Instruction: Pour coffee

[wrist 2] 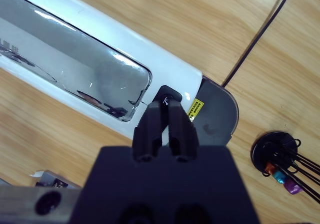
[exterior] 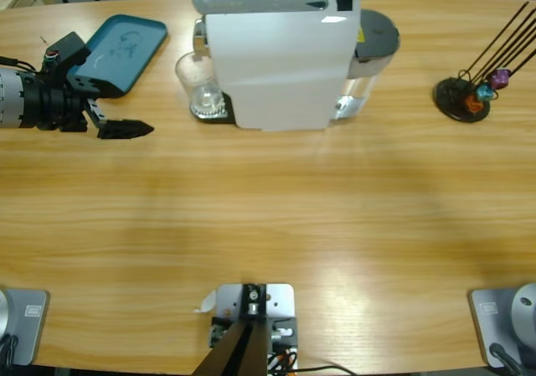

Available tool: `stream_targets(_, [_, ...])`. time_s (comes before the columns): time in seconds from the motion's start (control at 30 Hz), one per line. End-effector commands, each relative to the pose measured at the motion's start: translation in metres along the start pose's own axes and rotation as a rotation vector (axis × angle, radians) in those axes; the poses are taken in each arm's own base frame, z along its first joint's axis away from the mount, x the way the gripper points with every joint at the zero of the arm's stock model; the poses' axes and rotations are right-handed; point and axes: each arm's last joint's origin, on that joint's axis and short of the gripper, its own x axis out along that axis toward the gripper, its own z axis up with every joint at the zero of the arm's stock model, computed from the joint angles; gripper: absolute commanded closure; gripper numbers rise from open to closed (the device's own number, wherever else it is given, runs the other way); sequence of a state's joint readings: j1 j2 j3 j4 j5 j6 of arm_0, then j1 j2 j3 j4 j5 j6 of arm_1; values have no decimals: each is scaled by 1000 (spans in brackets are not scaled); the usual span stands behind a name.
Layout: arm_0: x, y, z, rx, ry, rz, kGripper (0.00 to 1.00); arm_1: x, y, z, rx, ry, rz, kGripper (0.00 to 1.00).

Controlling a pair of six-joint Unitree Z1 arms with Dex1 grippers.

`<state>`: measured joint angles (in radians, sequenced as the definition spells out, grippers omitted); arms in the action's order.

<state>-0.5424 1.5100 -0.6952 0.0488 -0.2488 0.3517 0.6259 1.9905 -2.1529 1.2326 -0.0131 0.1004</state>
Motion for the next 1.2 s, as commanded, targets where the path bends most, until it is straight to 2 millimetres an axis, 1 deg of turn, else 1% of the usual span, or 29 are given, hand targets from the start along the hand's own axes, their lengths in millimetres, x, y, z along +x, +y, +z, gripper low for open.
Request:
stream_targets(0.03, [10,-4,-13,-26,62,-16,0,50,5,-14,-17,162,5,1000])
stream_targets(0.23, [10,-5,-15,-30,69,-18,0,76,4,-22,-13,239,17,1000])
stream_targets(0.3, [10,-5,-15,-30,68,-18,0,77,4,-22,-10,238,18,1000])
stream_targets(0.33, [10,-4,-15,-29,66,-17,0,72,2,-20,-8,222,15,1000])
stream_targets(0.37, [10,-4,-14,-28,64,-17,0,64,0,-17,-9,195,5,1000])
stream_targets(0.43, [10,-4,-14,-28,63,-16,0,27,-4,-6,-28,75,-40,1000])
stream_targets(0.5, [9,-4,-13,-27,59,-15,0,-16,-6,2,-39,-50,-81,1000])
stream_targets(0.57, [7,-5,-13,-25,54,-14,0,-50,-6,2,-41,-141,-74,1000])
stream_targets(0.6, [6,-5,-12,-25,50,-13,0,-60,-5,0,-42,-162,-70,1000])
stream_targets(0.63, [5,-5,-12,-24,46,-12,0,-65,-4,-3,-45,-166,-65,1000])
stream_targets(0.67, [4,-6,-11,-22,40,-12,0,-64,-3,-7,-49,-154,-52,1000])
stream_targets(0.73, [2,-7,-10,-21,33,-11,0,-50,0,-12,-56,-101,1,993])
stream_targets(0.8, [0,-7,-10,-20,27,-9,0,-35,2,-14,-50,-53,35,545])
stream_targets(0.87, [-1,-8,-10,-21,25,-7,0,-28,2,-14,-38,-37,39,357])
stream_targets(0.9, [-1,-8,-10,-21,26,-8,0,-26,2,-14,-29,-34,39,349])
stream_targets(0.93, [-1,-8,-10,-21,27,-8,0,-23,2,-13,-25,-28,39,491])
stream_targets(0.97, [0,-8,-11,-22,29,-9,0,-19,2,-12,-24,-23,31,850])
stream_targets(1.0, [1,-8,-11,-22,31,-9,0,-16,1,-10,-24,-21,8,1000])
stream_targets(1.07, [1,-8,-11,-24,34,-9,0,-19,1,-8,-24,-37,-1,1000])
stream_targets(1.1, [2,-7,-12,-25,37,-10,0,-22,1,-7,-23,-47,-5,950])
stream_targets(1.13, [3,-7,-12,-26,42,-11,0,-24,1,-7,-23,-52,-7,659])
stream_targets(1.17, [5,-7,-12,-27,45,-13,0,-26,0,-7,-23,-55,-10,347])
stream_targets(1.2, [5,-7,-12,-27,46,-13,0,-27,0,-8,-21,-58,-14,76])
